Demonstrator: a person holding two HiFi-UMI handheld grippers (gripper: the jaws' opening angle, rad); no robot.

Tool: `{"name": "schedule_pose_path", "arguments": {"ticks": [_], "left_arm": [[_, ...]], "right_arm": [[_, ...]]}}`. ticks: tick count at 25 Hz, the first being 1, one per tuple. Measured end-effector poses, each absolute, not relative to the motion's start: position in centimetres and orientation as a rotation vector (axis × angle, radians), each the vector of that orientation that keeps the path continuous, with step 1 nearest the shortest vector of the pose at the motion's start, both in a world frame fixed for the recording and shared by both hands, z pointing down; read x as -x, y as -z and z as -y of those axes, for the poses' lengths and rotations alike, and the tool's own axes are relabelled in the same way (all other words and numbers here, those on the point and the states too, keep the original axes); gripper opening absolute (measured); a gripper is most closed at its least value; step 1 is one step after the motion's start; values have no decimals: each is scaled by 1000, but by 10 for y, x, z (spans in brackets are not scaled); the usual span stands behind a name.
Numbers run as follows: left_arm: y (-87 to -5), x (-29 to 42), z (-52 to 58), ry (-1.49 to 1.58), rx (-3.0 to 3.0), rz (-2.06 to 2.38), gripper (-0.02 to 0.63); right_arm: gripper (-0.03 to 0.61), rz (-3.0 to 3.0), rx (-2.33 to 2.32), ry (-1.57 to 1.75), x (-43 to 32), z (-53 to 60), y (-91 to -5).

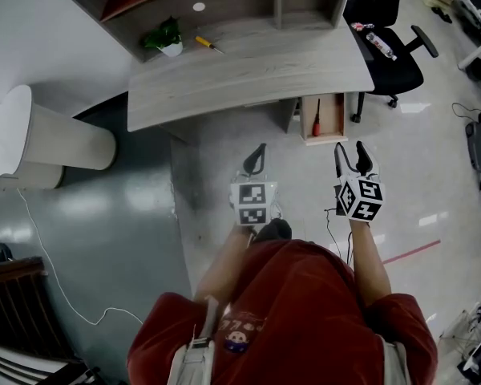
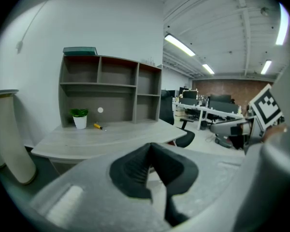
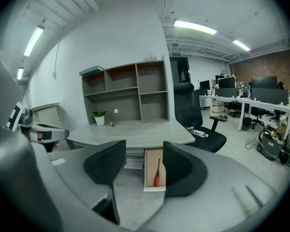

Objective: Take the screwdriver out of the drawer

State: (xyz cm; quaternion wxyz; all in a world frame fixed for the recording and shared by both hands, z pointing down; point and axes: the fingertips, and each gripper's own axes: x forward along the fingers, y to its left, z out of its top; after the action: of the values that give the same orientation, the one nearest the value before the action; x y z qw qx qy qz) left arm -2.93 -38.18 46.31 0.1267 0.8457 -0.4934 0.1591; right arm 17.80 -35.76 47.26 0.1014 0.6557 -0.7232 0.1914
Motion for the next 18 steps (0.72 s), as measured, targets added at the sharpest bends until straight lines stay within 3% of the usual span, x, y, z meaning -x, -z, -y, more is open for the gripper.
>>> {"name": "schedule_pose_path", "arguments": {"ticks": [18], "left_arm": [[-491, 27, 455, -440, -2506, 1369, 1]], "right_arm": [[222, 2052, -1970, -636, -175, 417, -507]]}}
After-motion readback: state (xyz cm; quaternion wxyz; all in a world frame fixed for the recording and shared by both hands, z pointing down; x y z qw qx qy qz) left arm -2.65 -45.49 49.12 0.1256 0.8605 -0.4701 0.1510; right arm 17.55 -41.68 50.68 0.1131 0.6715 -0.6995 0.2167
